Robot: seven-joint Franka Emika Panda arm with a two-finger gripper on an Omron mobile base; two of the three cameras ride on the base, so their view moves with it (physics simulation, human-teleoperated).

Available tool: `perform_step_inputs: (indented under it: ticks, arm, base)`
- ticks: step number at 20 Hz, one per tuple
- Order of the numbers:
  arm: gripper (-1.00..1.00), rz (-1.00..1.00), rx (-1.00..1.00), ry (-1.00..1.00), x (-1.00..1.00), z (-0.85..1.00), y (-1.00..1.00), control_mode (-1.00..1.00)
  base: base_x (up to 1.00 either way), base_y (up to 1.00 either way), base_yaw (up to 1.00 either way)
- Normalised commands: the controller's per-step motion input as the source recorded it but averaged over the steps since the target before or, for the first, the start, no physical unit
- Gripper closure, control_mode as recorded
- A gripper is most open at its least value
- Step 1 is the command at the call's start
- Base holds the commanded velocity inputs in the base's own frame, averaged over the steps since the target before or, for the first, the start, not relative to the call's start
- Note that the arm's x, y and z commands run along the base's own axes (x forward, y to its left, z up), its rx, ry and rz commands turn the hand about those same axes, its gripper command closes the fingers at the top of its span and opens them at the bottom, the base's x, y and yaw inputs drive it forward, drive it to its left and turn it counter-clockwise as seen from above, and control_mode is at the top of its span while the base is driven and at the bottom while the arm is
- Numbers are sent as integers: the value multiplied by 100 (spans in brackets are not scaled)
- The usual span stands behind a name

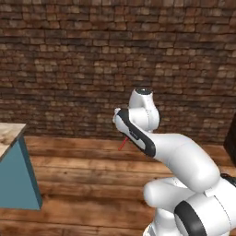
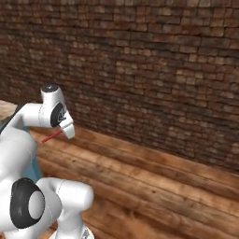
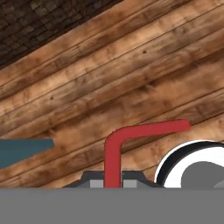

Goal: Take a straw from the drawer in front and place it inside the glass cup on the dining counter.

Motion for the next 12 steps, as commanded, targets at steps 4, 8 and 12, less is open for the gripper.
perform_step_inputs:
  ticks: [4,8,12]
  arm:
    - [100,0,0,0,0,0,0,100]
    - [100,0,0,0,0,0,0,100]
    - [100,0,0,0,0,0,0,100]
  base:
    - [100,-46,37]
    - [100,-48,40]
    - [100,-49,42]
